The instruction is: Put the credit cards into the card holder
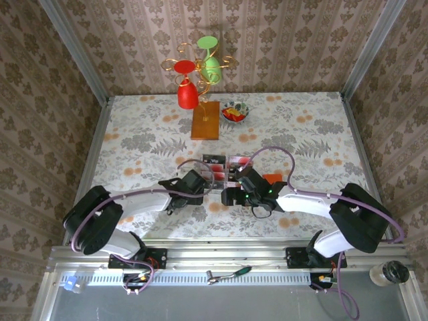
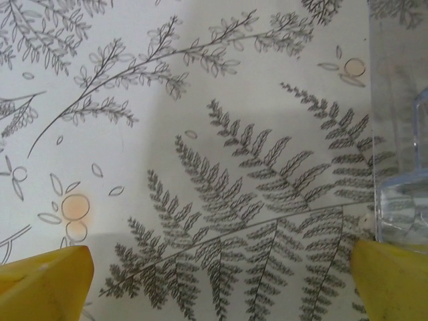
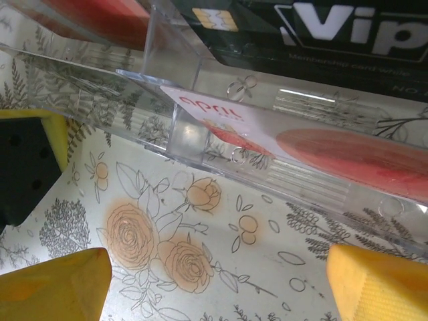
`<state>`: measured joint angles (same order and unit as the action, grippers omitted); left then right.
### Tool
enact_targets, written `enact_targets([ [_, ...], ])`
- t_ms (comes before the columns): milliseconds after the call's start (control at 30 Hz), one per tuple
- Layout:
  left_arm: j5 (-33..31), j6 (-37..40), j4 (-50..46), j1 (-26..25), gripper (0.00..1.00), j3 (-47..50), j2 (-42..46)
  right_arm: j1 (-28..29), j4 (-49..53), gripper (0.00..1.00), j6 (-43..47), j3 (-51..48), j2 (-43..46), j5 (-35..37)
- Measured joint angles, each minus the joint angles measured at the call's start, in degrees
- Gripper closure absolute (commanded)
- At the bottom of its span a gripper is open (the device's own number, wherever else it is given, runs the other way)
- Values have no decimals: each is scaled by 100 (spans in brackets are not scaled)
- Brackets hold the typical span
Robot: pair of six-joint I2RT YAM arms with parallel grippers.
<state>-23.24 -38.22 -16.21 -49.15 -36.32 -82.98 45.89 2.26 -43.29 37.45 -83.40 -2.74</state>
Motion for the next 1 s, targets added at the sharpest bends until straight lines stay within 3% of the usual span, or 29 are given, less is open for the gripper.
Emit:
enact_targets([
  [633,7,669,452,592,0,-1167,-1198,-1106,-114,15,345,870,-896,-52],
  [1000,96,957,518,763,0,-1692,-1703,-1274,-17,15,697,1421,-1180,-269],
])
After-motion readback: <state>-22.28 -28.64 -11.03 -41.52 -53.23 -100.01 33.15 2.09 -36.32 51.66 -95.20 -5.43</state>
